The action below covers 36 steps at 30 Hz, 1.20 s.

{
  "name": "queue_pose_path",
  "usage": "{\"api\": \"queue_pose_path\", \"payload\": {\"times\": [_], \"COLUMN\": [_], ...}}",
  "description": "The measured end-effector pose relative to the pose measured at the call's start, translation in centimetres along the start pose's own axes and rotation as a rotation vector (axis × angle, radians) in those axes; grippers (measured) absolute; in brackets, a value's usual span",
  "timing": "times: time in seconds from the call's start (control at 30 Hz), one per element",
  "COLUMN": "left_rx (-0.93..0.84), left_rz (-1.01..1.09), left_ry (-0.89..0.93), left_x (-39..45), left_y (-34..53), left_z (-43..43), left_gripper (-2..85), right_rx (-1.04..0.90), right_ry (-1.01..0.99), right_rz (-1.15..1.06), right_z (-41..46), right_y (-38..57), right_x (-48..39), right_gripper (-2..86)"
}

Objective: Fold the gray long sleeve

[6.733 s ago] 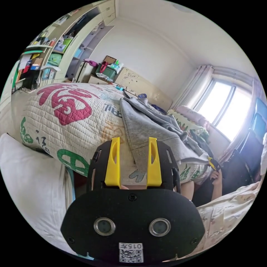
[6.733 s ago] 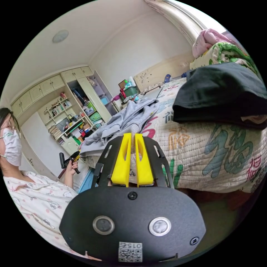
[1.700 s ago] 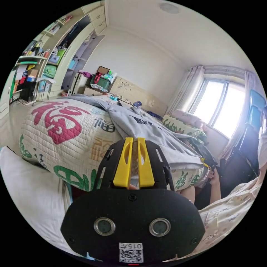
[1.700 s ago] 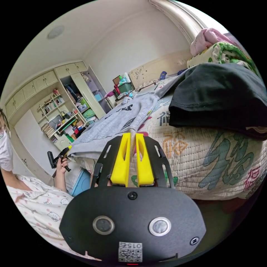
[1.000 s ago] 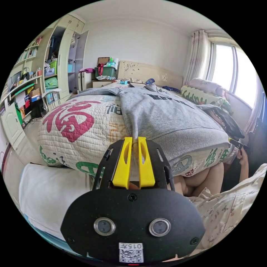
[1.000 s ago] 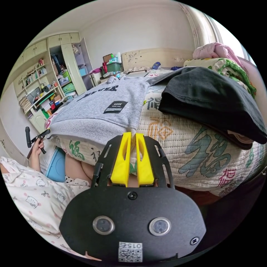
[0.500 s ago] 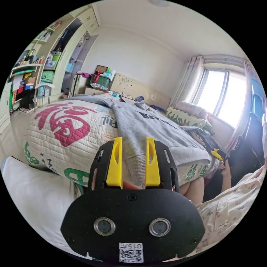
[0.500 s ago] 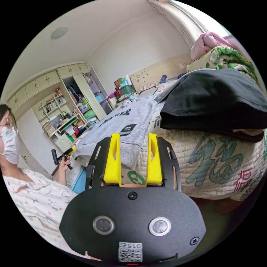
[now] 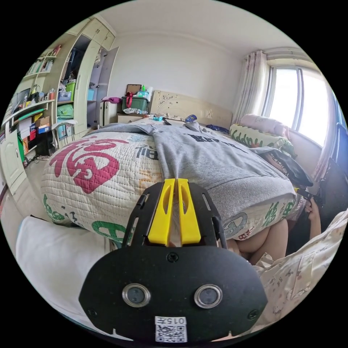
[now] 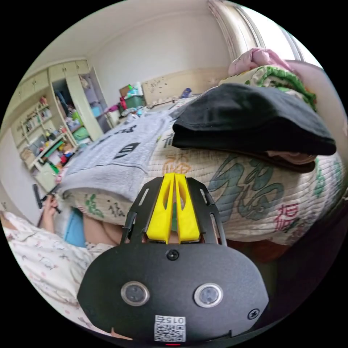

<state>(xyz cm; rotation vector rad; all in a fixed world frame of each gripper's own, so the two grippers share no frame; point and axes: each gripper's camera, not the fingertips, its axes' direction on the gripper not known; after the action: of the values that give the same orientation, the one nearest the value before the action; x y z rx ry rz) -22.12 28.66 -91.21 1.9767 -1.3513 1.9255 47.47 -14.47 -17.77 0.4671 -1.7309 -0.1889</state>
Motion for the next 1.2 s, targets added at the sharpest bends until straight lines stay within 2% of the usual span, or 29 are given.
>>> {"api": "queue_pose_path", "payload": {"times": [0.1,0.23,0.43,0.53,0.63,0.77,0.93,1.1,1.2], "left_rx": [-0.01,-0.026,-0.054,-0.099,-0.113,-0.073,0.078,0.214,0.26], "left_rz": [0.017,0.041,0.069,0.189,0.178,0.102,0.064,0.287,0.483], "left_ry": [0.025,0.014,-0.039,-0.13,-0.106,0.006,-0.055,0.032,0.216], "left_x": [-1.1,-1.3,-1.7,0.3,-0.4,-3.0,-3.8,3.3,10.3], "left_y": [-1.3,-2.8,-5.2,-7.0,-8.6,-9.9,-13.5,-22.2,-28.7], "left_z": [-0.2,0.9,1.8,3.6,4.4,4.4,2.0,4.2,8.7], "left_gripper": [1.7,2.6,0.8,0.6,1.2,3.0,6.5,6.5,3.3], "right_rx": [0.072,0.008,-0.06,-0.072,-0.067,-0.055,-0.047,-0.055,-0.069], "right_ry": [-0.129,-0.225,-0.132,-0.156,-0.13,-0.182,-0.209,-0.156,-0.132], "right_rz": [0.019,-0.03,-0.114,-0.082,-0.114,-0.113,-0.059,-0.077,-0.082], "right_z": [-1.2,1.7,4.4,4.8,5.0,5.0,5.5,6.2,6.5], "right_y": [0.0,-2.1,-2.5,-2.5,-2.6,-2.6,-2.9,-4.0,-5.0], "right_x": [-0.9,-4.3,-7.2,-6.9,-8.3,-8.1,-7.8,-9.0,-9.4], "right_gripper": [7.9,12.7,6.1,5.1,5.2,5.7,5.4,5.3,5.3]}}
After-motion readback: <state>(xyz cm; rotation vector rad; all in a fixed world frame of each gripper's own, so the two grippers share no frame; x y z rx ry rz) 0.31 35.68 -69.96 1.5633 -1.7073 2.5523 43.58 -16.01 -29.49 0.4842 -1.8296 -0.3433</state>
